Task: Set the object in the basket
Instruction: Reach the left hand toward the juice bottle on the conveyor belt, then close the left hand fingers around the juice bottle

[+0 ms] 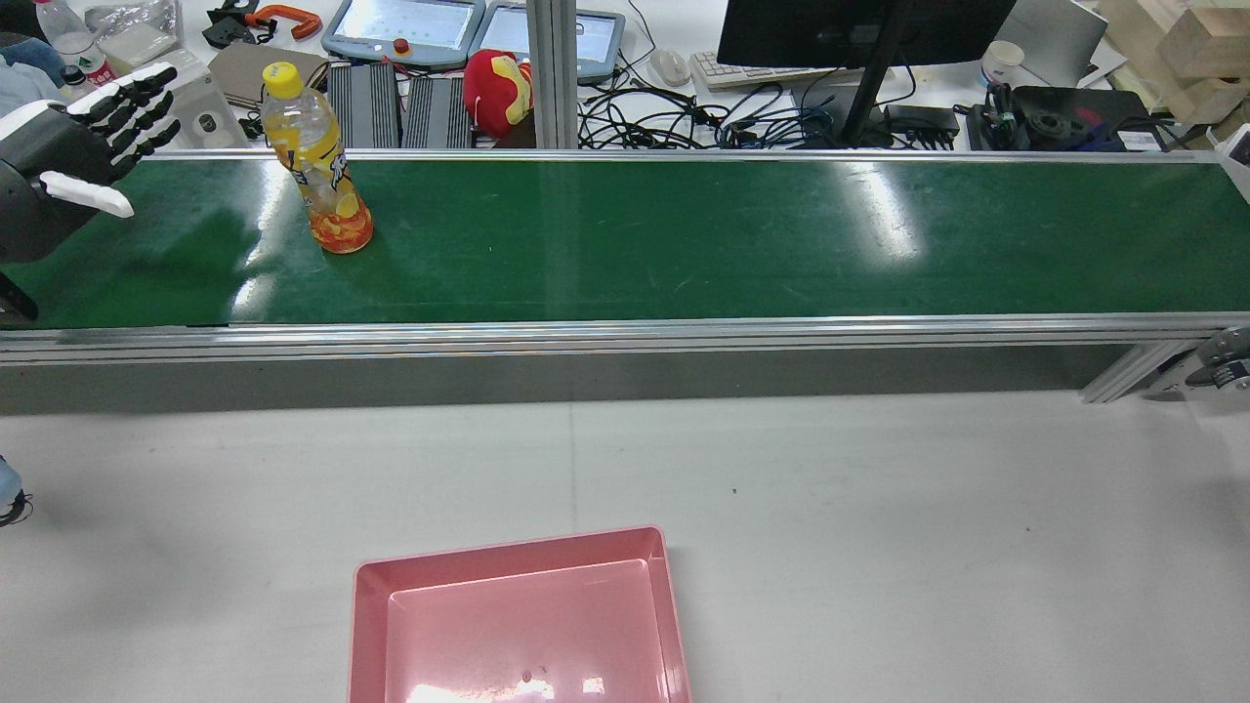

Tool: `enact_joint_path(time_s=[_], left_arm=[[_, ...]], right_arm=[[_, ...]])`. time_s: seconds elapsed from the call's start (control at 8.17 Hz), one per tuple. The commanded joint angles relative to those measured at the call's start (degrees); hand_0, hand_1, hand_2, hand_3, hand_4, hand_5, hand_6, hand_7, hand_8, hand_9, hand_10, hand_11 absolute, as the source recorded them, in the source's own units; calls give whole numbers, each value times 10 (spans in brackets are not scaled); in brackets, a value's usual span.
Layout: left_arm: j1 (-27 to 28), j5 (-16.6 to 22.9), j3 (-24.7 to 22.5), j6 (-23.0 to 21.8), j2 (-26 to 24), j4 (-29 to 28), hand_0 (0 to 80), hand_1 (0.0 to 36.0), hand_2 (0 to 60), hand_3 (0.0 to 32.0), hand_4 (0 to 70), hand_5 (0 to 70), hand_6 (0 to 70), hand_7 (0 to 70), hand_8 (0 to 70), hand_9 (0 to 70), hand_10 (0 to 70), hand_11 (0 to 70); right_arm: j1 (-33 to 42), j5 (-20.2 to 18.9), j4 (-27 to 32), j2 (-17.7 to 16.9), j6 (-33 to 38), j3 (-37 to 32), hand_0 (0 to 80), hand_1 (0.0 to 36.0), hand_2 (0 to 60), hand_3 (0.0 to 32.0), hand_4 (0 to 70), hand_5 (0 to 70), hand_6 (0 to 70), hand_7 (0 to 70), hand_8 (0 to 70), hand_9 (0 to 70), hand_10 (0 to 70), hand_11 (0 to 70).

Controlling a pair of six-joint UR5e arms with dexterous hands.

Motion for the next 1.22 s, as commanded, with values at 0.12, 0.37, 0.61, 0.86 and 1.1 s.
enact_joint_path(time_s=[0.12, 0.37, 0.61, 0.86, 1.1], left_arm=[[62, -23, -5, 11, -50, 48, 567, 96, 0, 0, 87, 111, 0, 0, 11, 18, 22, 51], [63, -23, -3, 10, -64, 57, 566, 94, 0, 0, 94, 119, 0, 0, 14, 23, 24, 53], [64, -22, 15, 10, -104, 71, 566, 95, 0, 0, 111, 137, 0, 0, 12, 21, 27, 58], [64, -22, 29, 9, -125, 74, 567, 97, 0, 0, 121, 144, 0, 0, 8, 18, 27, 57], [64, -21, 28, 9, -131, 77, 574, 100, 0, 0, 128, 147, 0, 0, 10, 20, 26, 56]], right_arm=[[-1, 0, 0, 1, 0, 0, 0, 0, 0, 0, 0, 0, 0, 0, 0, 0, 0, 0], [0, 0, 0, 1, 0, 0, 0, 0, 0, 0, 0, 0, 0, 0, 0, 0, 0, 0], [0, 0, 0, 1, 0, 0, 0, 0, 0, 0, 0, 0, 0, 0, 0, 0, 0, 0], [0, 0, 0, 0, 0, 0, 0, 0, 0, 0, 0, 0, 0, 0, 0, 0, 0, 0], [0, 0, 0, 0, 0, 1, 0, 0, 0, 0, 0, 0, 0, 0, 0, 0, 0, 0]])
